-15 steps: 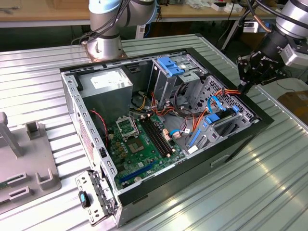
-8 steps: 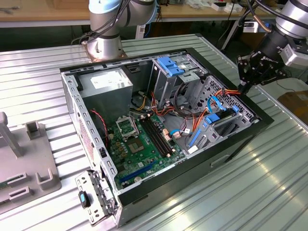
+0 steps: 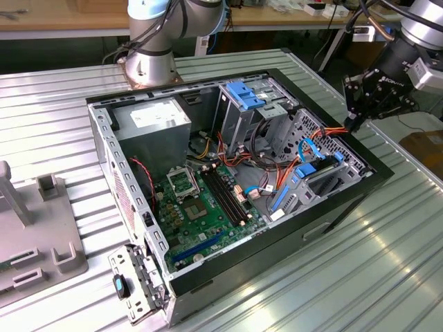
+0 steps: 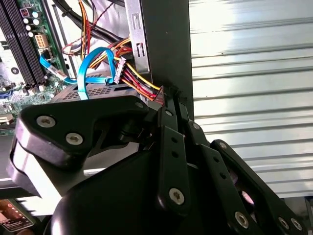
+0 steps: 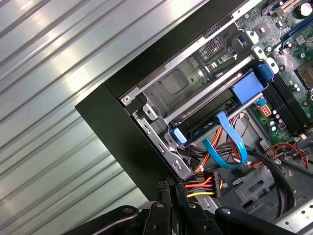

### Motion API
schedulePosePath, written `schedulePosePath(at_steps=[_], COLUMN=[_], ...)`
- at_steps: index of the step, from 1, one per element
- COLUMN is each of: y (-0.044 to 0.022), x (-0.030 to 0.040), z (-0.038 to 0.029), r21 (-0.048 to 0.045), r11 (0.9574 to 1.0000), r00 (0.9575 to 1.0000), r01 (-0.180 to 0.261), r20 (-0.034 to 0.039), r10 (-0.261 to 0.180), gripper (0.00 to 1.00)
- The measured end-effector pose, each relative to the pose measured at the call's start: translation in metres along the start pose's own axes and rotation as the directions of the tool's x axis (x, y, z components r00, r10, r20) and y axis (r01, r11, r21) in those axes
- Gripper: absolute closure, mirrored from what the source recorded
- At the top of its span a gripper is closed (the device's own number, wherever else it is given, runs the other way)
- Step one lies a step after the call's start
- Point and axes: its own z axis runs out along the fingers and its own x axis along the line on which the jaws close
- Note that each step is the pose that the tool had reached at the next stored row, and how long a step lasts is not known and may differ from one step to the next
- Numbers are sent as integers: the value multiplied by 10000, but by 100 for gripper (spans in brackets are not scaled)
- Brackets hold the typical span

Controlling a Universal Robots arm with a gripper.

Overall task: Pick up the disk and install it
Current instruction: 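Insert the first disk wire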

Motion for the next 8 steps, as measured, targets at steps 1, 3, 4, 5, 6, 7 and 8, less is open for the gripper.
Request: schedulePosePath(at_steps=[1,3,4,5,6,7,8], y=[0,0,11,34,39,40,42], x=[0,0,-16,-48,-54,-54,-53], z=[-2,-2,-4,-4,-3,1,11], r21=[-2,-1,24,84,97,102,115], r11=[10000,10000,10000,10000,10000,9999,9999], r00=[10000,10000,10000,9999,9999,9999,9999], r01=[0,0,1,6,7,8,8], r20=[-2,-2,-43,-124,-141,-139,-130], r10=[0,0,-1,-5,-6,-7,-7], gripper=[84,84,84,84,84,84,84])
